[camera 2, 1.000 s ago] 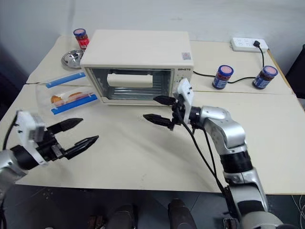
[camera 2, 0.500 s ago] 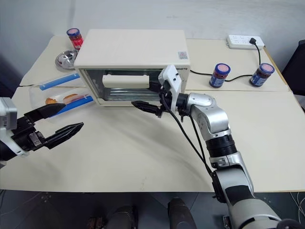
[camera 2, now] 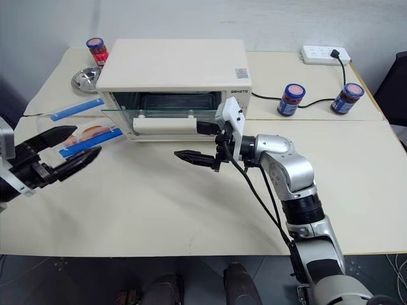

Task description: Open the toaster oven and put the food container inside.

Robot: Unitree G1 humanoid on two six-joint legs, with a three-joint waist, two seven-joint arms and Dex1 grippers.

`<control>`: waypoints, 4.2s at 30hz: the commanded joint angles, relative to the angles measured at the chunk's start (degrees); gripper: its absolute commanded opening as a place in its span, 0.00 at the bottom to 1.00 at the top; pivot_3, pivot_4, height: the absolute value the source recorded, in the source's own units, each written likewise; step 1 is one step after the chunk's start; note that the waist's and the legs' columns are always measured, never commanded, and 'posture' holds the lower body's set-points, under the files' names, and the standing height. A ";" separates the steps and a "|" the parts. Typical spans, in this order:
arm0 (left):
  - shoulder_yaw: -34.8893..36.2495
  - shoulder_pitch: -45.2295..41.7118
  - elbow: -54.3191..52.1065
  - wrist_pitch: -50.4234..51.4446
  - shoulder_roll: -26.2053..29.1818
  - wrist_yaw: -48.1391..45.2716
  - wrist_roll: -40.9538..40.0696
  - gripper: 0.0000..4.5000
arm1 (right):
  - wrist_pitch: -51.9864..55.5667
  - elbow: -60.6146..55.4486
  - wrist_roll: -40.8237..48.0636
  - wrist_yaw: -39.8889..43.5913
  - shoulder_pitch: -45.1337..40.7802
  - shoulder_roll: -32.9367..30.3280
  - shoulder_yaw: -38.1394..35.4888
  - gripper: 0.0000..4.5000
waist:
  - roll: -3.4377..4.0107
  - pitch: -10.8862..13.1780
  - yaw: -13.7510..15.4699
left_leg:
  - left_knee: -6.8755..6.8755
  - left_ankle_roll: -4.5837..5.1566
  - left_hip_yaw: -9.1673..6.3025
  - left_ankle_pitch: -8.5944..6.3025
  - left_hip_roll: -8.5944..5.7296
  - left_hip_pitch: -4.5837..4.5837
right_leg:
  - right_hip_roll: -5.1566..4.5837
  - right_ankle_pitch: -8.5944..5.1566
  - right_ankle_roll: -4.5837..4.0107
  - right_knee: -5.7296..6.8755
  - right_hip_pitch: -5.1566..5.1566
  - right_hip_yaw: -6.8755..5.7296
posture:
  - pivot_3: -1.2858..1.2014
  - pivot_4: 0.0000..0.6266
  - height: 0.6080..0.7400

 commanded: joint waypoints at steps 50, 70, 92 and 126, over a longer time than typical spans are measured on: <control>-41.58 -19.42 29.52 -24.56 -5.70 -15.37 40.25 0.01 | 16.37 -27.36 22.62 1.47 23.70 -27.60 -19.41 1.00 | 0.00 0.01 3.46 | 0.42 0.42 0.13 -0.04 -0.10 0.01 | 0.13 0.08 0.14 0.11 0.15 -0.11 | 0.52 0.24 1.00; 7.32 0.22 -5.88 15.65 -11.94 7.02 19.62 0.61 | 14.77 -15.78 21.11 3.94 5.87 -23.13 -7.95 1.00 | -0.10 0.07 3.24 | 0.27 0.71 0.15 0.05 -0.21 -0.05 | -0.43 0.40 0.19 -0.12 0.09 -0.12 | 0.52 0.24 1.00; -1.32 -30.59 40.57 17.61 -2.04 23.25 30.34 0.99 | 14.83 -19.51 20.91 1.89 2.51 -20.77 -8.83 1.00 | -0.16 0.08 4.49 | 0.23 0.24 0.13 0.11 -0.19 -0.10 | -0.76 0.48 0.04 -0.14 -0.13 -1.47 | 0.52 0.24 1.00; -16.96 -60.14 96.63 -9.35 -3.84 23.78 37.64 0.47 | 14.11 -25.57 22.98 -5.29 7.91 -21.23 -12.79 1.00 | -0.27 0.05 4.62 | 1.31 0.36 0.56 0.04 -0.29 -0.84 | -0.94 0.81 -0.34 0.88 -1.10 -3.03 | 0.52 0.24 1.00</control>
